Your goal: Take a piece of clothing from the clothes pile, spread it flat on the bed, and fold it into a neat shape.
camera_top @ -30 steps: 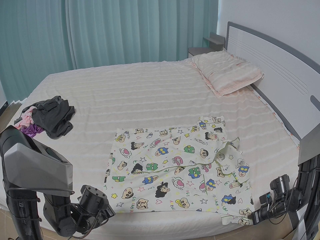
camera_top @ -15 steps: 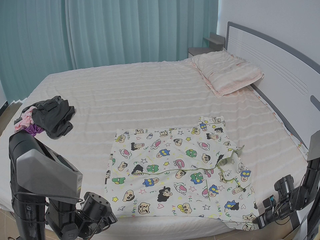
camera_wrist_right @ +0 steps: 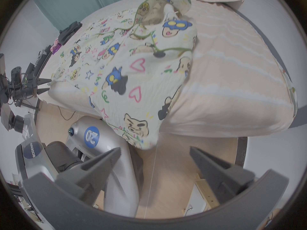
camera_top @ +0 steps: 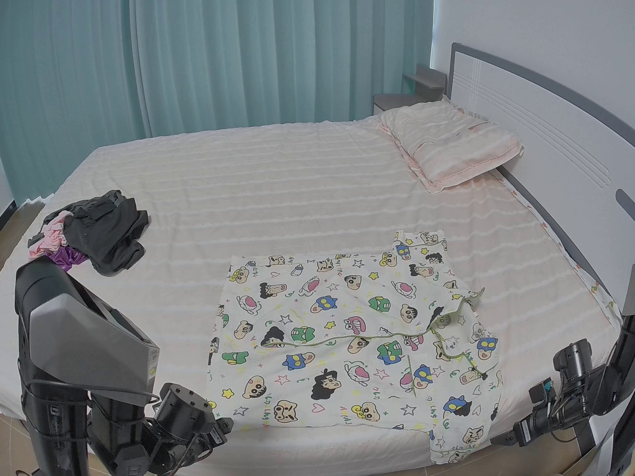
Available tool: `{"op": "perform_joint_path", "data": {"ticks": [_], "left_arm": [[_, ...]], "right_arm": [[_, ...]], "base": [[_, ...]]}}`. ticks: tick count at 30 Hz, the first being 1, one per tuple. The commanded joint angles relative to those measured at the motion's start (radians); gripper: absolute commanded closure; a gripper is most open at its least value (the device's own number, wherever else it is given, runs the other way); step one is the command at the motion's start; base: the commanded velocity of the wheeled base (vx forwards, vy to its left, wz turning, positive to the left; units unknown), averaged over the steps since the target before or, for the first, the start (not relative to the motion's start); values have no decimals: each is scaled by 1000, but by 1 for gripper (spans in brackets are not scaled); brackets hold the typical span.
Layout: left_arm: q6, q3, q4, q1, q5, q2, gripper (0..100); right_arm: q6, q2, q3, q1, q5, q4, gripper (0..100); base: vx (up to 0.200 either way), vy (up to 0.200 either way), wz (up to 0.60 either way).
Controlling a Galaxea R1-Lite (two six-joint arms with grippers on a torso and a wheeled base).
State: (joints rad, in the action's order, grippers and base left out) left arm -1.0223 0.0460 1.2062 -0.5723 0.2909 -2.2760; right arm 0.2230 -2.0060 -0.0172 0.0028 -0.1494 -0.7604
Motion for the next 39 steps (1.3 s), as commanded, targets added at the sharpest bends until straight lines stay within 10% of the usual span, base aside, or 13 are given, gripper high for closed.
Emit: {"op": "perform_joint_path", "data": {"ticks": [1, 6, 19, 24, 39], "left_arm": [[-15, -46, 35, 66, -15, 135, 0], [-30, -44, 38, 164, -114, 300, 0], [-249, -35, 38, 425, -435, 648, 0], [-263, -31, 38, 425, -437, 630, 0], [-343, -21, 38, 404, -437, 622, 0]], "right_arm": [[-5, 199, 3, -61, -39, -3, 0], [-125, 277, -92, -76, -78, 0, 0], [-895, -22, -705, 83, 34, 20, 0], [-956, -135, -909, 128, 154, 194, 0], [-1048, -128, -906, 97, 157, 196, 0]], "base": [[0, 0, 0], [0, 0, 0], [0, 0, 0], [0, 0, 0], [0, -80, 0]]}}
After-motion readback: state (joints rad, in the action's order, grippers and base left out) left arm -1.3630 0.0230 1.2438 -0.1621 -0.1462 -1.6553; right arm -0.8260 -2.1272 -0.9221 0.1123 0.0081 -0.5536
